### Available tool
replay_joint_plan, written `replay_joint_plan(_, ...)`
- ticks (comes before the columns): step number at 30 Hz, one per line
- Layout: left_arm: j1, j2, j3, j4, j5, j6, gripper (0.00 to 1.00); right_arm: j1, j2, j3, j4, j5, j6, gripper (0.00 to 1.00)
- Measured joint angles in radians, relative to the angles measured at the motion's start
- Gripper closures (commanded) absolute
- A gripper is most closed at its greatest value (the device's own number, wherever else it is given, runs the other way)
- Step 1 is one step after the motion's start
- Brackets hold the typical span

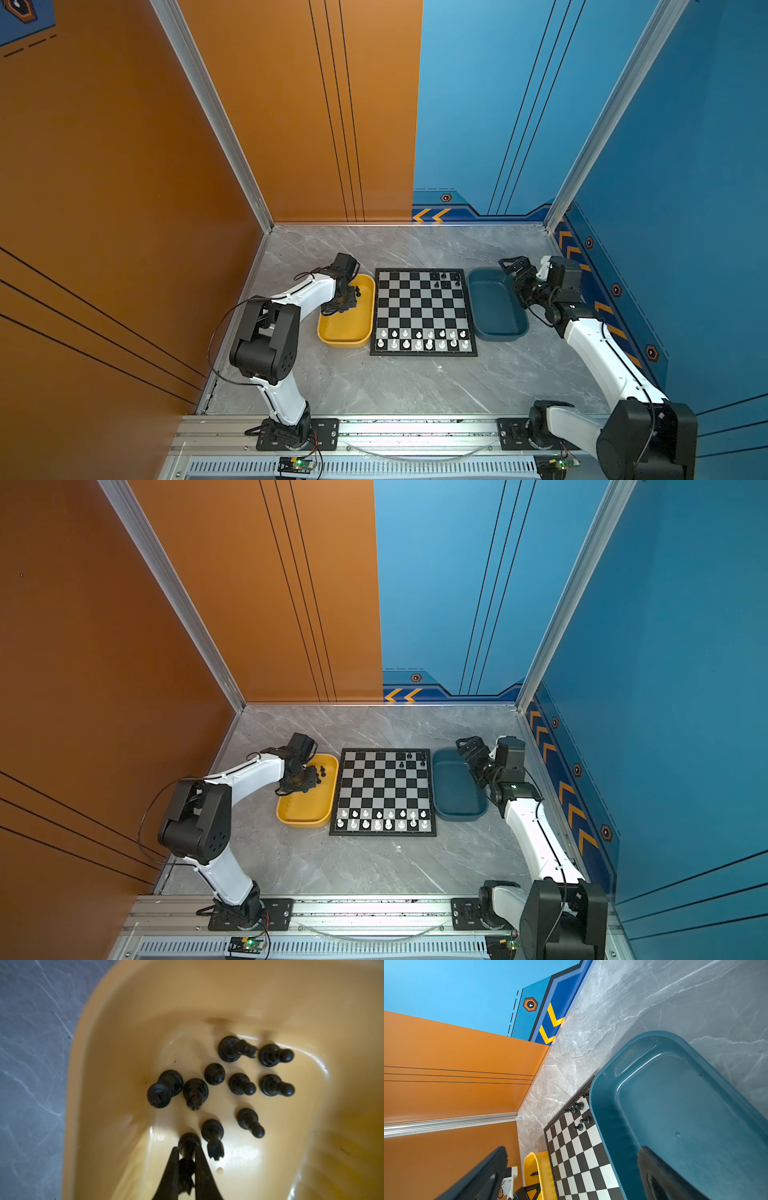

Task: Set up the chess pieces on the board
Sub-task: 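Lower the left gripper and close on a black piece in the tray, then lift the black piece and carry it to the board's far edge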

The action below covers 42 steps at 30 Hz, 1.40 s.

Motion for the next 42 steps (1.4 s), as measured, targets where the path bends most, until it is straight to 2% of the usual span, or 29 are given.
replay_joint_plan(10, -0.011, -0.143, 0.021, -0.058, 0.002, 0.004, 1.0, 0.0, 0.005, 0.0, 0.0, 0.0, 0.0, 0.0)
replay_joint_plan(19, -0.095, -0.174, 0.203, -0.108, 0.005, 0.02, 1.0, 0.0, 0.023, 0.002, 0.0, 0.0, 0.0, 0.0)
replay_joint_plan(24, -0.165, -0.07, 0.367, -0.108, 0.013, 0.032, 1.0, 0.0, 0.025, 0.003, 0.0, -0.001, -0.002, 0.0)
replay_joint_plan(31, -0.255, 0.208, 0.63, -0.116, 0.056, 0.068, 1.0, -0.013, 0.024, 0.005, 0.0, -0.005, -0.013, 0.0)
replay_joint_plan(37, -0.299, 0.422, 0.842, -0.15, 0.09, 0.101, 1.0, -0.037, 0.023, 0.005, -0.001, -0.009, -0.026, 0.0)
replay_joint_plan(42, -0.321, 0.537, 0.967, -0.182, 0.108, 0.112, 1.0, -0.048, 0.022, 0.005, -0.001, -0.009, -0.026, 0.0)
